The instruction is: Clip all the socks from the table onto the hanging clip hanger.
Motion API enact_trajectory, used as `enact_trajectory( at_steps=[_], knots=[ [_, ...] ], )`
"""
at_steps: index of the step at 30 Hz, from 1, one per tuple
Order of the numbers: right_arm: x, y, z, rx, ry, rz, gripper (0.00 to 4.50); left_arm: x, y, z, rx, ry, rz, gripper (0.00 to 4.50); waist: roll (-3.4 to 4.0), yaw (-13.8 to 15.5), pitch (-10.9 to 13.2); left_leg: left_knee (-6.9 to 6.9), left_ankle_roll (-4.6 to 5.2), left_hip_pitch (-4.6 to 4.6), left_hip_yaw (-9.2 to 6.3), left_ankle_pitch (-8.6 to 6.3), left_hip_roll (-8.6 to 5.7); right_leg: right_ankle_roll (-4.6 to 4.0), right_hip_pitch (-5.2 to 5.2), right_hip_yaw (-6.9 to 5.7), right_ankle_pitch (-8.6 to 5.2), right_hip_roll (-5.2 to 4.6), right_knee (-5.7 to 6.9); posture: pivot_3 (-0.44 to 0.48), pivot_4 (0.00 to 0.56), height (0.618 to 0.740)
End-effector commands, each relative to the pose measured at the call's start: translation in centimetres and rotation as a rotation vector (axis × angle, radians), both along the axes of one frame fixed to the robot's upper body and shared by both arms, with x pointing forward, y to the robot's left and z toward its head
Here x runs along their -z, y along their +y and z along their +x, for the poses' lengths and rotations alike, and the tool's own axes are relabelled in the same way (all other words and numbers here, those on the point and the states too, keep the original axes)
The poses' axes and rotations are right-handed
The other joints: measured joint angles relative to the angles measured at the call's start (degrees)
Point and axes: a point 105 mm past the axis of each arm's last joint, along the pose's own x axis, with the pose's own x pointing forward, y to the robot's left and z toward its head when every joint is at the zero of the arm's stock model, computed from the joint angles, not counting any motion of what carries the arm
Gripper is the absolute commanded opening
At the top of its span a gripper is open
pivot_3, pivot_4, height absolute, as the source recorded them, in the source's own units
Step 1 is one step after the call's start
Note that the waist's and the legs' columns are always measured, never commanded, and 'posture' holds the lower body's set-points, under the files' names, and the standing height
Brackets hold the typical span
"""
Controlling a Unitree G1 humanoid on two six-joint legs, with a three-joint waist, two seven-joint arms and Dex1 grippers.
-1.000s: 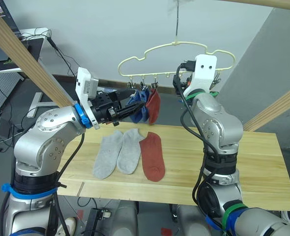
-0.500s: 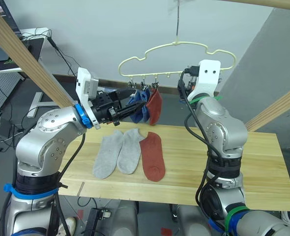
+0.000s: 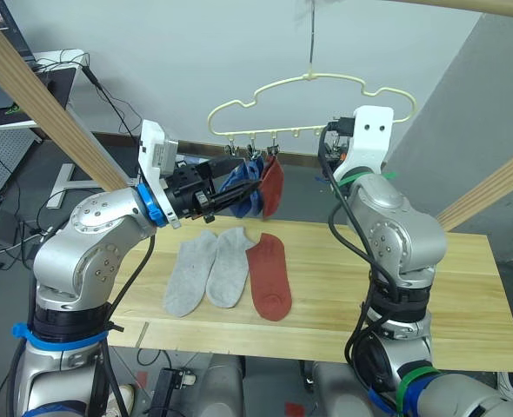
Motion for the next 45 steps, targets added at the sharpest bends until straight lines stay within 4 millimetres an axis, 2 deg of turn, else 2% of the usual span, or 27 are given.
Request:
enact_trajectory(
  at_steps=[1,16,29,32,35,38,45],
  knots=[
    [-1.4,0.3,-0.7,-0.008,-0.06,0.007,2.22,-0.9,-0.1,-0.3,0.01,-0.05,-0.004,2.78,0.0,0.0,0.0,0.0,0.0,0.0,0.0,0.0,0.0,0.0,0.0,0.0,0.0,0.0,0.0,0.082,0.31,0.74],
    [-2.8,1.9,-0.2,-0.062,-0.097,0.019,2.22,-1.0,0.2,-0.2,-0.014,-0.062,-0.004,2.78,0.0,0.0,0.0,0.0,0.0,0.0,0.0,0.0,0.0,-0.01,0.0,-0.01,0.0,0.0,0.0,0.095,0.301,0.74],
    [-2.7,1.6,0.0,-0.038,-0.1,0.011,2.22,-1.0,0.3,-0.2,-0.019,-0.063,-0.002,2.78,0.0,0.0,0.0,0.0,0.0,0.0,0.0,0.0,0.0,-0.01,0.0,-0.01,0.01,-0.01,0.01,0.099,0.302,0.74],
    [-2.7,1.3,0.1,-0.022,-0.099,0.006,1.64,-1.0,0.3,-0.2,-0.02,-0.062,-0.001,2.78,0.0,0.0,0.0,0.0,0.0,-0.01,0.0,0.0,0.0,-0.01,0.0,-0.01,0.01,-0.01,0.01,0.099,0.302,0.74],
    [-2.7,1.3,0.1,-0.018,-0.098,0.007,0.66,-1.0,0.3,-0.2,-0.02,-0.063,0.0,2.78,0.0,0.1,0.0,0.0,0.0,0.0,0.0,0.0,0.0,-0.01,0.0,-0.01,0.01,-0.01,0.02,0.099,0.302,0.74],
    [-2.6,1.3,0.1,-0.017,-0.095,0.011,0.04,-1.0,0.3,-0.3,-0.021,-0.063,0.0,2.78,0.0,0.0,0.0,0.0,0.0,0.0,-0.01,0.0,0.0,-0.01,0.0,-0.01,0.01,-0.01,0.03,0.097,0.302,0.74],
    [-2.6,1.3,0.2,-0.015,-0.094,0.016,0.02,-1.0,0.3,-0.2,-0.022,-0.062,0.002,2.78,0.0,0.1,0.0,0.01,0.0,0.0,-0.01,0.0,0.0,-0.01,0.0,-0.01,0.01,-0.01,0.03,0.099,0.302,0.74]
  ],
)
